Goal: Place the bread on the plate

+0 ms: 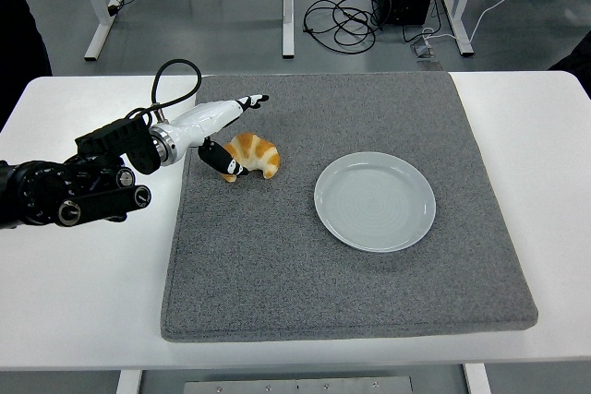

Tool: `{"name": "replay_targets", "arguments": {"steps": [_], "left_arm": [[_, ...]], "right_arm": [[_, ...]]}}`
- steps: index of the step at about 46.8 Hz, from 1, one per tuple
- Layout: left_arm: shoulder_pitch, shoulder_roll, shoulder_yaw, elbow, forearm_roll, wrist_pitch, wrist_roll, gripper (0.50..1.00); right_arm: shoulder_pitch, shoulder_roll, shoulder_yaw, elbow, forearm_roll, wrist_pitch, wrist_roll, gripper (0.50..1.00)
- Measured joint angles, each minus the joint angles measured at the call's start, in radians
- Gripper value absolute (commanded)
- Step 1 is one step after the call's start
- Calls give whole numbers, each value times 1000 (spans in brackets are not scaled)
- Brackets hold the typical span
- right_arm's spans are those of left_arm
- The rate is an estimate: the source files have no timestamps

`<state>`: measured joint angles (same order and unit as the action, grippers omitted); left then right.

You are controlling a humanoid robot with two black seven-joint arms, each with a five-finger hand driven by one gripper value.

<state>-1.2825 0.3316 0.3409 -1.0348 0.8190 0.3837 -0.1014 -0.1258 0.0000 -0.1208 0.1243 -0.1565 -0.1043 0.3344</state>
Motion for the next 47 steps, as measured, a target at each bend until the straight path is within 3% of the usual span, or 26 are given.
{"name": "replay_targets", "arguments": {"steps": [16, 27, 47], "left_arm": [[50, -58, -1, 73, 35, 66, -6, 980], [58, -84, -2, 108, 37, 71, -44, 980], [87, -91, -9, 139, 40, 75, -46, 972]], "right_arm": [[0, 0, 0, 0, 0, 0, 0, 1000], [0, 0, 0, 0, 0, 0, 0, 1000], [0, 0, 0, 0, 0, 0, 0, 1000]]}}
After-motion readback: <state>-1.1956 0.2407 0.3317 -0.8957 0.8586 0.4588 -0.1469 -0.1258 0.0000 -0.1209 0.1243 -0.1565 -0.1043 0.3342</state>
